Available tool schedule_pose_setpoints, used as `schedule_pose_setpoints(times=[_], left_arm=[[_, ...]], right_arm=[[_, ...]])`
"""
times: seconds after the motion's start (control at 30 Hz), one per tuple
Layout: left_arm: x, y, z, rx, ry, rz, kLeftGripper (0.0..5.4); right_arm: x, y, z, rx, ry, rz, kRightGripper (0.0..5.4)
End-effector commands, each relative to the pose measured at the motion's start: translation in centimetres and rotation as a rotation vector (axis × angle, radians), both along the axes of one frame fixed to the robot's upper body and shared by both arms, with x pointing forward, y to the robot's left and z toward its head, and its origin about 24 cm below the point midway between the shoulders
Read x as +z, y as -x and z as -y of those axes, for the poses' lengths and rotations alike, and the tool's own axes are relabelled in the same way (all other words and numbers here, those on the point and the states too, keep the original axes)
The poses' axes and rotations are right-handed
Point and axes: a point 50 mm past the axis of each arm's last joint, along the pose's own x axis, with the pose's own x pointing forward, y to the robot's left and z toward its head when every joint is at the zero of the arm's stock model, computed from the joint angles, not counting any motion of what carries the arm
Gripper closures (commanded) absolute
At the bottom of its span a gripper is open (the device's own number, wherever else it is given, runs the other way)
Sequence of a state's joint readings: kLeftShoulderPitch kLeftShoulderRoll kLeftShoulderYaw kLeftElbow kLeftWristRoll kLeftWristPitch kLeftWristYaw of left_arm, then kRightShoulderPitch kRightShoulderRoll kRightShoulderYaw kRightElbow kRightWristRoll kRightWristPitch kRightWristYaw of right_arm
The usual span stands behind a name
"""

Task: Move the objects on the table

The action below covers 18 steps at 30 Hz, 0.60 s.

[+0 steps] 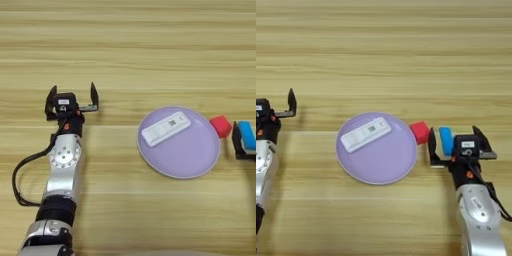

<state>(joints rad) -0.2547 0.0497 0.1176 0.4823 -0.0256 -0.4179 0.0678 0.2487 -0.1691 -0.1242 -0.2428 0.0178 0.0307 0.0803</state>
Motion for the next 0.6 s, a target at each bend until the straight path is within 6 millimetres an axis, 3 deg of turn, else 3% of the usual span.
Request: schedule_pose_setpoints(times=[0.03,0.4,0.6], left_arm=[[0.3,-0.5,-0.6,0.031,-0.001,-0.007,0.0],[-0.6,-0.4,-1.1,0.051,-0.015,-0.085,0.0],[-0.5,-0.3,-1.0,0.048,-0.016,-0.082,0.0]], right_arm=[[-0.4,0.7,-1.0,0.034,-0.019,-0.036,0.02],[-1.6,1.2,-1.6,0.047,-0.038,-0.113,0.02],[-1.3,1.3,-1.2,0.025,-0.042,-0.091,0.02]])
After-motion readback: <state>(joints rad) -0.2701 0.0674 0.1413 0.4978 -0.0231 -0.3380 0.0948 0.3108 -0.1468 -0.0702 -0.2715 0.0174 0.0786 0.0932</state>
